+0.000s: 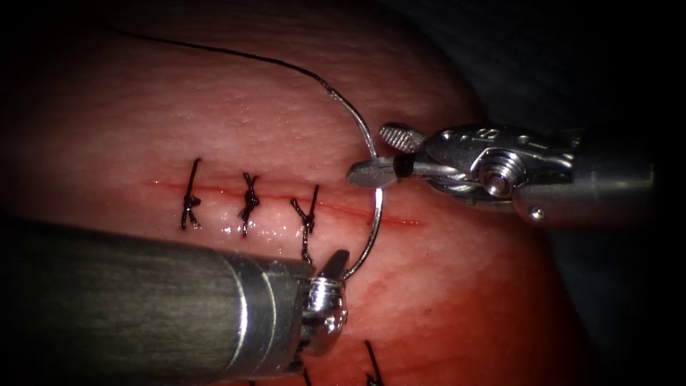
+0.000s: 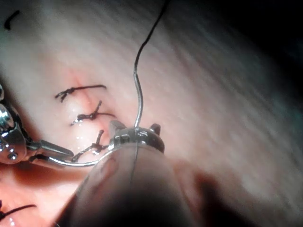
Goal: Wound Closure
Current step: Hand over the needle to the right hand
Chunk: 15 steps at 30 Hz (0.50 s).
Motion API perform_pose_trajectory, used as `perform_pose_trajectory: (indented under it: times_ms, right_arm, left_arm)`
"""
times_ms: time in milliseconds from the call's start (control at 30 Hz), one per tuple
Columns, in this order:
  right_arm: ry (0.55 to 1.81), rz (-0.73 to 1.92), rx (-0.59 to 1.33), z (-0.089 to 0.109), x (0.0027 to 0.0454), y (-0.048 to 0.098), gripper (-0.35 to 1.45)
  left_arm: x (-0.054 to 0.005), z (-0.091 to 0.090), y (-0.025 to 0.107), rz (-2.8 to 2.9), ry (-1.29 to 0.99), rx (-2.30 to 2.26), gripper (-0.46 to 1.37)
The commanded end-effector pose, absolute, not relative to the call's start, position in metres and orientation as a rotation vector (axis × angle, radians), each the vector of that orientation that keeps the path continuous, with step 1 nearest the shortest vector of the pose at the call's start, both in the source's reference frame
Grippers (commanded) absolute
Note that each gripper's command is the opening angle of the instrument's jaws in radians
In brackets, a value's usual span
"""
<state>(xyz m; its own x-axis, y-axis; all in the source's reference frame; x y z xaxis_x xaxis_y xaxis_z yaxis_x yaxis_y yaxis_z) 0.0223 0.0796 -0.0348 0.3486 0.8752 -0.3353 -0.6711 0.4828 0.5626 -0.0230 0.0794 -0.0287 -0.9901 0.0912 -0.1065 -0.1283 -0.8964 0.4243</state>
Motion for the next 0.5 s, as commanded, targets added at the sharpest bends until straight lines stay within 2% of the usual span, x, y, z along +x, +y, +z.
perform_pose_trajectory:
  times_ms: [33, 500]
  right_arm:
    - [0.65, 1.025, 0.363, -0.0347, 0.0223, 0.0797, 0.81]
    - [0.641, 1.037, 0.363, -0.0344, 0.0233, 0.0799, 0.76]
  left_arm:
    - [-0.0231, -0.0289, 0.0793, 2.954, 0.685, -0.123, -0.35]
    - [-0.0234, -0.0295, 0.0793, 2.966, 0.709, -0.104, -0.35]
